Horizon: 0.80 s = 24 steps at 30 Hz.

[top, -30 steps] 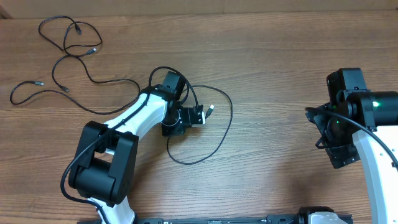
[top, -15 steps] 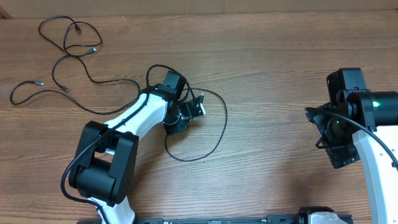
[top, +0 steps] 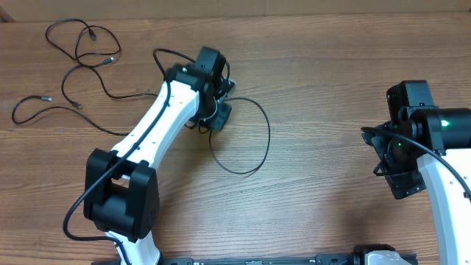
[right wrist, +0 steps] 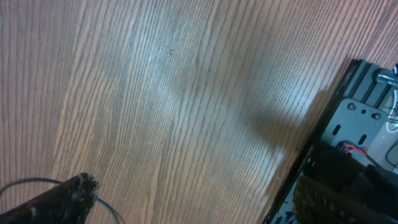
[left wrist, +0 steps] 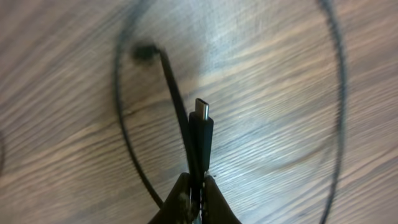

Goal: Untangle cables
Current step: 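Reach the left gripper to the center loop and grasp its connector end, then pull the center cable leftward with the left gripper to the left edge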

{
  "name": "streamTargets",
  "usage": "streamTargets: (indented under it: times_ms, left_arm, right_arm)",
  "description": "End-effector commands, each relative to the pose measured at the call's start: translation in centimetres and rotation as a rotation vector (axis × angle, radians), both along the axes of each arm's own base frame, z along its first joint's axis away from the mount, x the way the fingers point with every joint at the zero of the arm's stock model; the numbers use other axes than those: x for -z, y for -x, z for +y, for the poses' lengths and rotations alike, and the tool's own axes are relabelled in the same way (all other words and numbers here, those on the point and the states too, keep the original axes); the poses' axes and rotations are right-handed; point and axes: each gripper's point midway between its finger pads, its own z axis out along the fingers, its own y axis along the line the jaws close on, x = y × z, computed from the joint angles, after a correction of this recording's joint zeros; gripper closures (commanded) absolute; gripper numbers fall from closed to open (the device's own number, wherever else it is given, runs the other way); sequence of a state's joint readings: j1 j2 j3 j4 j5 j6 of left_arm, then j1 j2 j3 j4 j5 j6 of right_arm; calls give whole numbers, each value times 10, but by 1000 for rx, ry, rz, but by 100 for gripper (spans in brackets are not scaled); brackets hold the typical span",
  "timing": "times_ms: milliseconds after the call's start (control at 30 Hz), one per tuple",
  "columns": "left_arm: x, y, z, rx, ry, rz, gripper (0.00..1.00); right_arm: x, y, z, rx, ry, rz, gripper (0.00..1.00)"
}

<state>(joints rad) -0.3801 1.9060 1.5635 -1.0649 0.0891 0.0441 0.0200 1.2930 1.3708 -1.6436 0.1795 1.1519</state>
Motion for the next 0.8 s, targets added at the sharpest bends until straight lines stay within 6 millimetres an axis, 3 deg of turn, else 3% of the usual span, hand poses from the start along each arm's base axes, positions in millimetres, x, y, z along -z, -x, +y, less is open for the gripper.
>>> streamTargets:
  times_ms: [0, 333, 367, 500, 633, 767]
  left_arm:
    - [-41, -16, -2, -223, 49, -21, 96]
    - [-141, -30, 20, -519, 166, -113, 95]
    - [-158, -31, 30, -580, 183, -138, 96]
    - [-195, -27, 59, -684, 222, -199, 96]
    - [-224, -17, 106, -845, 256, -263, 95]
    - [-235, 5, 183, -1155, 193, -306, 96]
  right_arm:
    - [-9, -2, -1, 10, 1, -41, 0]
    - [-9, -2, -1, 10, 1, -41, 0]
    - [-9, -2, -1, 10, 1, -41, 0]
    - [-9, -2, -1, 10, 1, -41, 0]
    - [-9, -2, -1, 10, 1, -41, 0]
    - [-9, -2, -1, 10, 1, -41, 0]
